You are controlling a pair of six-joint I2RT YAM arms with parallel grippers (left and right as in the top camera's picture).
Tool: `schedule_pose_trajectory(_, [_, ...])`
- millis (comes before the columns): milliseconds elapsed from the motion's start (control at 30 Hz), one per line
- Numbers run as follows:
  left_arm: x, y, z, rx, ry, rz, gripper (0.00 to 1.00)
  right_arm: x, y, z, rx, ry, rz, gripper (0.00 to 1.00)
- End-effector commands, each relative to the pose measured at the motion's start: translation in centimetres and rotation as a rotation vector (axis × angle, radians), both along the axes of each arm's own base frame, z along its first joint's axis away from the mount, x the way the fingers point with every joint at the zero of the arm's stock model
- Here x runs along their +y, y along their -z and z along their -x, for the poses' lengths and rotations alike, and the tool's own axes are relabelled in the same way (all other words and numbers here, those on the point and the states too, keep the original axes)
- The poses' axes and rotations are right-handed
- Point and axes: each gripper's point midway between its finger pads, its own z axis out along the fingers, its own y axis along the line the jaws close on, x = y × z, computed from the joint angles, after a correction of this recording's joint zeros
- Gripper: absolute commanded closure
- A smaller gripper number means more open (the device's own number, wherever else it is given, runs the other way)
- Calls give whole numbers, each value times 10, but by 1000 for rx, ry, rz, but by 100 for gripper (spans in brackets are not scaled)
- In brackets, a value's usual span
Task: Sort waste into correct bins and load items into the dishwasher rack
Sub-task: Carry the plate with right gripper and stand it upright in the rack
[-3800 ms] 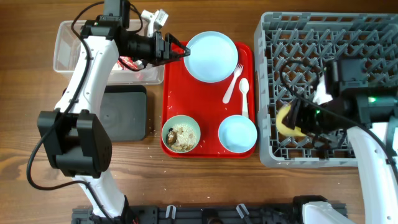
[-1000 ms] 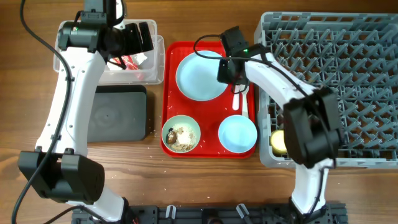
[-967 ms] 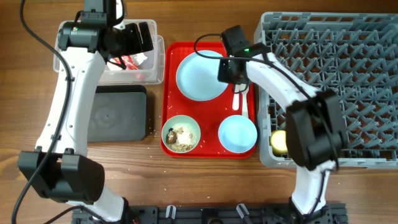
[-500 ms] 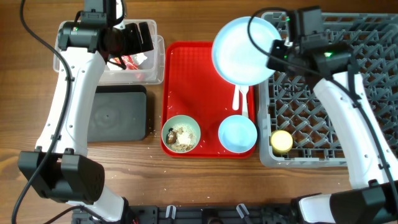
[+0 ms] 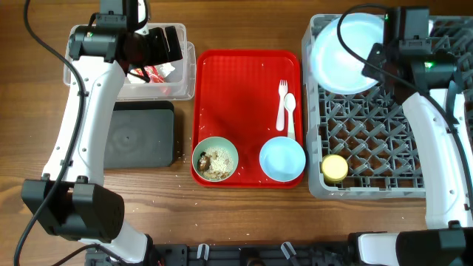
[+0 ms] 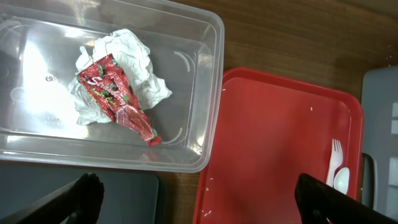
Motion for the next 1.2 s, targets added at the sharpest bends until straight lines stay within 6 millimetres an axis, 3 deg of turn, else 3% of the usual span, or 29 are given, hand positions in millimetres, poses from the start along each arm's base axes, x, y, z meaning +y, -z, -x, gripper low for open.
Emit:
schedule_pose_trajectory(0, [4,-3,-2,-11,-14,-9,0,-45,-36,11,-68,174,248,96])
schedule_pose_trajectory(167, [4,-3,-2,-11,-14,-9,0,-69,-64,11,-124,279,426,96])
schedule_pose_trajectory(300, [4,-3,-2,-11,-14,-9,0,-73,-66,-25,-49,154,606,96])
schedule_pose_trajectory(367, [4,-3,-2,-11,-14,-9,0,-81,-56,-41,57,145,748,96])
schedule_pose_trajectory(433, [4,-3,-2,-11,-14,-9,0,-81,-44,-50,104,110,776,96])
schedule_pose_trajectory(767, [4,-3,-2,-11,-14,-9,0,-70,14,-78,224,-17,766,96])
schedule_pose_trajectory(933, [4,-3,-2,-11,-14,-9,0,-53,17,-85,202,-63,754,96])
schedule_pose_trajectory(1100, [4,-3,-2,-11,-14,-9,0,-50,18,-84,212,-76,756,96])
schedule_pose_trajectory(1167, [4,-3,-2,-11,-14,-9,0,-49,19,-84,216,-79,755,89])
